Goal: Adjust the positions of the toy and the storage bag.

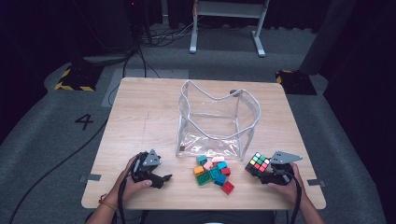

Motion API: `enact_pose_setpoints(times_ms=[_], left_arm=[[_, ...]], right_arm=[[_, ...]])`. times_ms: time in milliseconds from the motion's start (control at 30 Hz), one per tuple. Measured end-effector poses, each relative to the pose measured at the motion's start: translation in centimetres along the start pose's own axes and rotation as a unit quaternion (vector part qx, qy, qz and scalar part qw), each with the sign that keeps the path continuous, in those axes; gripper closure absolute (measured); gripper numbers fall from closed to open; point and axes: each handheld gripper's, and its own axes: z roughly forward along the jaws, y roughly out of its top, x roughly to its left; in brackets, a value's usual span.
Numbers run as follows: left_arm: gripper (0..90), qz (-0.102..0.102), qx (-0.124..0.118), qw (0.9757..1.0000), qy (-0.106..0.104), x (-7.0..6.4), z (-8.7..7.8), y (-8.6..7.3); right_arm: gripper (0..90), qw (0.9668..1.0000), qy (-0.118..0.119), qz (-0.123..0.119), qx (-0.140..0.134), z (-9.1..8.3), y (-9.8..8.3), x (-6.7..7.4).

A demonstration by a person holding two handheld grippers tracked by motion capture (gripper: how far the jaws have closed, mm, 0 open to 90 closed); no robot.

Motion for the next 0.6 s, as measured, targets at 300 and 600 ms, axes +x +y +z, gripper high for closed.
enact_pose_setpoints(times_ms=[300,600], left_arm=[[13.7,-0.022,0.001,0.9994,0.025,0.5,-0.3,-0.3],[13.7,-0.038,-0.001,0.9987,0.033,0.6,-0.9,-0.9]], right_arm=[[33.2,0.9982,-0.044,0.039,-0.011,-0.7,-0.7,-2.8],[33.2,0.9962,-0.066,0.055,-0.012,-0.3,-0.5,-4.7]])
